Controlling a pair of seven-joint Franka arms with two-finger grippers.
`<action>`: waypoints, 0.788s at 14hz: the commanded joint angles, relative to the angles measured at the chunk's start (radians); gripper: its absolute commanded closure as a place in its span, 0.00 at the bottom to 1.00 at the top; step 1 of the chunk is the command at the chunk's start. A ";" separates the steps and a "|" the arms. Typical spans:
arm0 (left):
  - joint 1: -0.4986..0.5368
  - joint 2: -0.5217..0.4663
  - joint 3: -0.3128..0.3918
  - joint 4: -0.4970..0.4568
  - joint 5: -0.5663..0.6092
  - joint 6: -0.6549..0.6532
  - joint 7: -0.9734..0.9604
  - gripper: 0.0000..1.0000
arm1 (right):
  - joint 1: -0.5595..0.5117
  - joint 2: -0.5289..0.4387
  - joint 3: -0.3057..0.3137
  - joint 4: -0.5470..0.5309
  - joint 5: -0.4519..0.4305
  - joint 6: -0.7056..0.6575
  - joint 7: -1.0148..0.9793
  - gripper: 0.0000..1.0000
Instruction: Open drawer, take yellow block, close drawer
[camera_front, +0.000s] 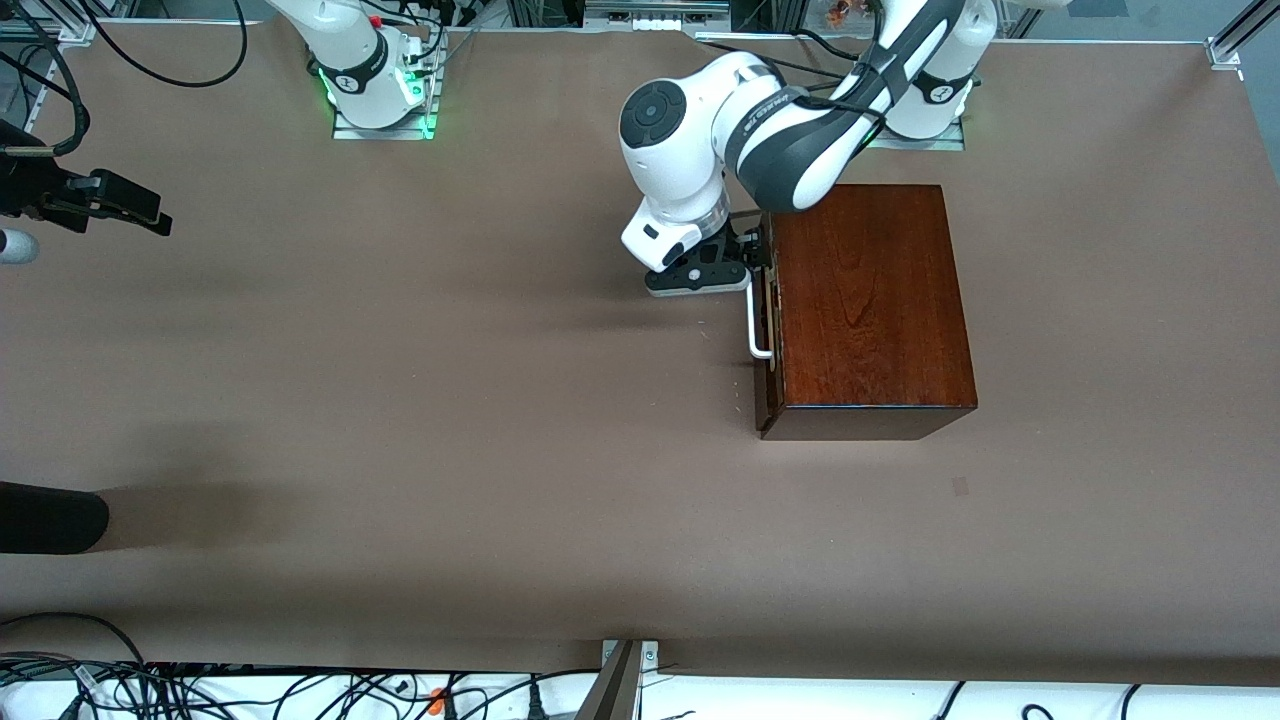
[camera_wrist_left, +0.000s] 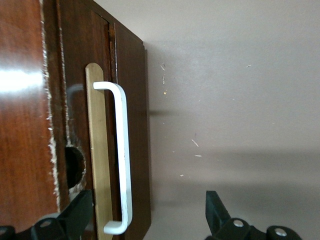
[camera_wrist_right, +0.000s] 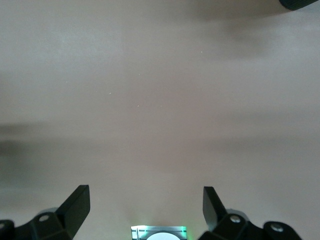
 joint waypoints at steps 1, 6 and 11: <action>0.003 0.009 0.009 -0.052 0.036 0.057 -0.013 0.00 | 0.000 0.004 0.000 0.020 0.003 -0.018 -0.002 0.00; -0.002 0.070 0.013 -0.046 0.109 0.061 -0.089 0.00 | 0.000 0.004 0.000 0.020 0.003 -0.018 -0.001 0.00; -0.002 0.105 0.014 -0.037 0.116 0.091 -0.103 0.00 | 0.000 0.004 0.000 0.020 0.003 -0.018 -0.002 0.00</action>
